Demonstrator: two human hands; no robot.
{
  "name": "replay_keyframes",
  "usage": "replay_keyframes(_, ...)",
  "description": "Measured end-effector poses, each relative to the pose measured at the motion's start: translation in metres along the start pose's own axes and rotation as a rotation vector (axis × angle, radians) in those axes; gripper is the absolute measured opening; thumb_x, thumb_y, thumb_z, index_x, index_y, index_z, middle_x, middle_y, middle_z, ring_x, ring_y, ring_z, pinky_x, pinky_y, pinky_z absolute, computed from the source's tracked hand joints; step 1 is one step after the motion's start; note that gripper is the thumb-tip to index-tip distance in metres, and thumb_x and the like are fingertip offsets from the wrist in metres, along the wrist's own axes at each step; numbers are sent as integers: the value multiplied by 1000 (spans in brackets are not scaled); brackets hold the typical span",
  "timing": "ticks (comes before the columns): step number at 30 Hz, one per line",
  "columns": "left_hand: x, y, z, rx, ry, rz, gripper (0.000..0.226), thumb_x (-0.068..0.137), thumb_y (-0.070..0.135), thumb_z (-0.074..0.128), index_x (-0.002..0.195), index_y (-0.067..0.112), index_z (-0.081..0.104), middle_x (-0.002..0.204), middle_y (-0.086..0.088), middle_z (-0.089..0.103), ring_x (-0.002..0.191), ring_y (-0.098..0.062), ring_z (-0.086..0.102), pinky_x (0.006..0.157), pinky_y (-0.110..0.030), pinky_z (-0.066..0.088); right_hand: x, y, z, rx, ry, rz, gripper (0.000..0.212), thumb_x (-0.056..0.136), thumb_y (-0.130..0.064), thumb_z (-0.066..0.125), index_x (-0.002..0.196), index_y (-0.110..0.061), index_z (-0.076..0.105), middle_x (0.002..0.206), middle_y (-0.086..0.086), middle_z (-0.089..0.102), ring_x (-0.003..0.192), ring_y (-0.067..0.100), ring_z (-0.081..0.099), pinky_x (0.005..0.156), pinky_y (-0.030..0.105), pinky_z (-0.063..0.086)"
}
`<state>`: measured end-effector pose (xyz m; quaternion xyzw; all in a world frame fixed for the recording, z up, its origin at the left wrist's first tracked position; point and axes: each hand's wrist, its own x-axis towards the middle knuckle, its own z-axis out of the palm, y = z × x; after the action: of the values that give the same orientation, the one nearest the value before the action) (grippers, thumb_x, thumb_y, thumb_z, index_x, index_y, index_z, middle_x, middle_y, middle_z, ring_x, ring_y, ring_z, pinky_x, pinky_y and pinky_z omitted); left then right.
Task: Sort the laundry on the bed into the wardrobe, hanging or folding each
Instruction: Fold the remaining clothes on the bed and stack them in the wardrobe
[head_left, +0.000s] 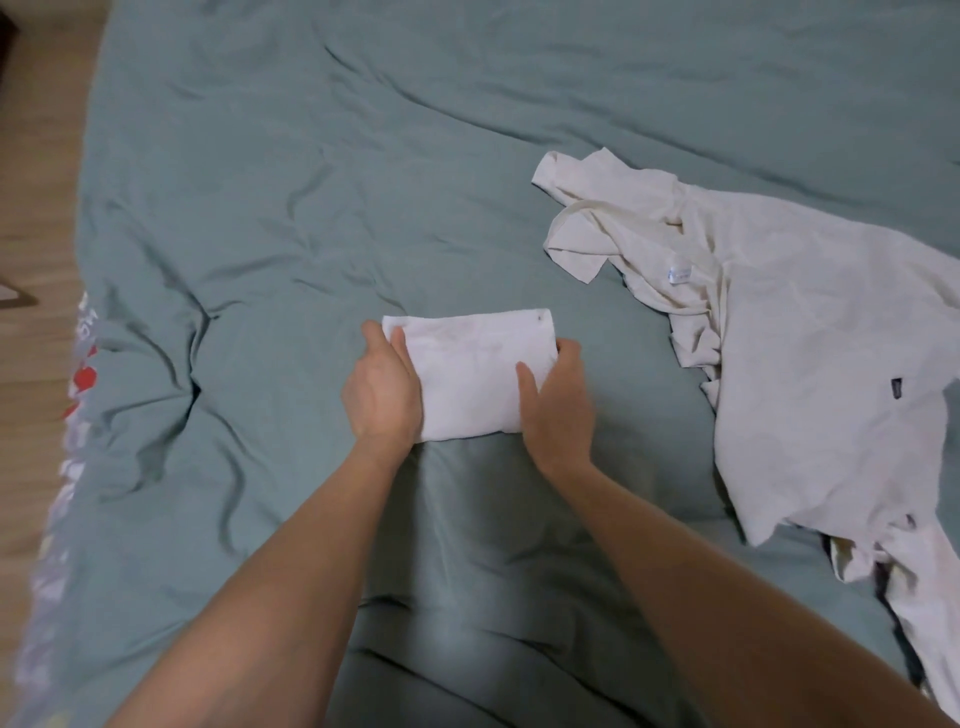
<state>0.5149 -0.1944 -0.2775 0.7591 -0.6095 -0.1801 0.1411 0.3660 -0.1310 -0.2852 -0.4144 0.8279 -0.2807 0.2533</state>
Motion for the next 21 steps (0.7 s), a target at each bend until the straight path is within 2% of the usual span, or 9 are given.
replay_keyframes(4,3,-2,-3,1,-43,28,32,105,31,25,114,4,38,95,-26,62,85,-44,58,67,-42,35,15,4,-1,-104,-93,-199,47,99,-23,45,142,-11,33,133,11,47,111,34,53,85,40,44)
replay_keyframes(7,-4,0,1,-39,-71,-28,30,105,31,25,112,5,37,98,-25,62,88,-44,58,68,-42,37,19,13,-2,-87,-118,-176,46,100,-19,40,145,-15,30,135,12,46,114,32,50,86,36,41)
replay_keyframes(10,-12,-2,4,-54,-45,-35,30,104,32,26,111,6,39,98,-25,64,88,-45,59,68,-43,38,10,24,5,-266,110,-191,45,92,-10,49,137,-7,41,126,15,50,101,37,56,79,40,44)
replay_keyframes(12,-16,-7,3,-67,-20,-20,30,104,33,28,111,6,39,96,-24,64,86,-45,59,67,-43,39,7,17,16,-389,252,-303,49,87,-14,53,135,-8,45,132,17,52,113,37,54,89,42,41)
replay_keyframes(14,-20,-13,4,-77,-23,7,31,103,34,30,110,5,40,94,-24,64,85,-45,59,66,-43,38,5,0,29,-457,158,-571,52,92,-27,44,142,-12,41,145,16,43,132,32,43,105,40,29)
replay_keyframes(16,-21,-18,5,-61,-49,17,33,102,36,33,109,4,41,95,-23,64,86,-44,59,65,-41,36,7,-3,47,-511,-71,-760,56,96,-39,34,146,-13,37,152,12,35,141,29,32,115,40,18)
replay_keyframes(18,-19,-19,7,-51,-81,17,36,101,38,37,109,3,42,98,-22,63,88,-43,59,65,-40,34,15,15,54,-536,-159,-641,64,96,-50,25,148,-12,32,155,8,30,143,25,27,117,37,9)
replay_keyframes(21,-17,-16,12,-81,-94,-31,40,100,41,40,109,3,46,100,-21,63,92,-41,58,67,-40,36,21,42,39,-533,-19,-264,68,97,-53,24,151,-11,24,157,10,23,145,28,20,117,37,1)
